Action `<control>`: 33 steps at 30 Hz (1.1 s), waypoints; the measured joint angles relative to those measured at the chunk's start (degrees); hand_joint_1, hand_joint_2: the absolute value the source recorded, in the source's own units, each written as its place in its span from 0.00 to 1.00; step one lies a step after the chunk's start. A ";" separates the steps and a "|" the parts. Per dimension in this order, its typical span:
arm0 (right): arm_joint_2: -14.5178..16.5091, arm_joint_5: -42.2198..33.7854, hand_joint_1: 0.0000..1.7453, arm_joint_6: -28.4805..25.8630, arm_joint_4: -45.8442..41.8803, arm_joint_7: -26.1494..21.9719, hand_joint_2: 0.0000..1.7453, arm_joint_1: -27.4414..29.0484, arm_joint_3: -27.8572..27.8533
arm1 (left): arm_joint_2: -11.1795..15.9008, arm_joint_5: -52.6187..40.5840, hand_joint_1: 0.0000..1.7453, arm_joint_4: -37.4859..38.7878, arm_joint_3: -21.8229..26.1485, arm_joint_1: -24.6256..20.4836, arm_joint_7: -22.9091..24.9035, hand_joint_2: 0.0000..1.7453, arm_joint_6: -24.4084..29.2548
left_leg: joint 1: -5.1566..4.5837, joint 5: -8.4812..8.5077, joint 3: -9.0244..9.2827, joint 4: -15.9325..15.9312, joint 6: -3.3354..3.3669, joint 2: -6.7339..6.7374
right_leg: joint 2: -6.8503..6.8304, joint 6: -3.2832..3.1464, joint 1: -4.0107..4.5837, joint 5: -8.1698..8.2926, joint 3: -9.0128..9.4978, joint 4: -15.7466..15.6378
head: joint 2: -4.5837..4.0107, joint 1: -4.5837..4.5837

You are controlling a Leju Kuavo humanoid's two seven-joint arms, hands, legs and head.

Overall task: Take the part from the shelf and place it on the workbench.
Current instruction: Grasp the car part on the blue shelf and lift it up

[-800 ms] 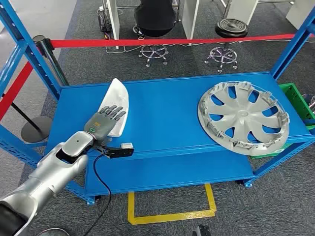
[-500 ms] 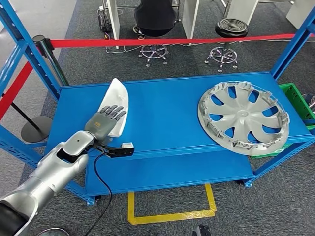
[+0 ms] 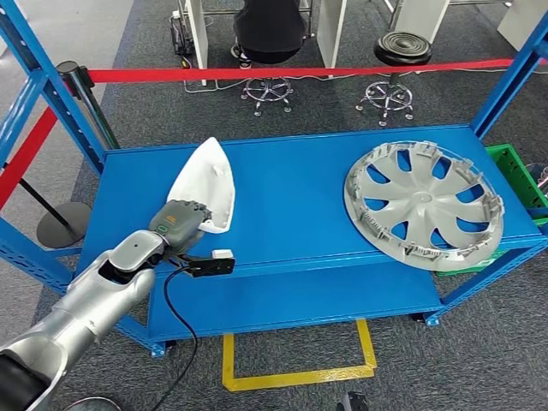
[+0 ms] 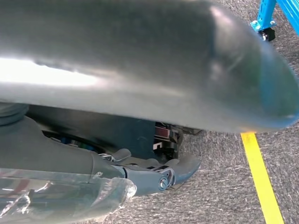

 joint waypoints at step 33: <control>-0.07 0.04 0.00 -0.21 0.00 -1.48 0.00 0.16 0.00 | -4.69 39.73 1.00 -22.00 15.87 16.58 -21.31 1.00 2.71 | -0.02 -0.01 -0.02 0.00 0.01 -0.05 | -0.10 -0.01 -0.01 -0.05 -0.04 0.00 | 0.00 -0.01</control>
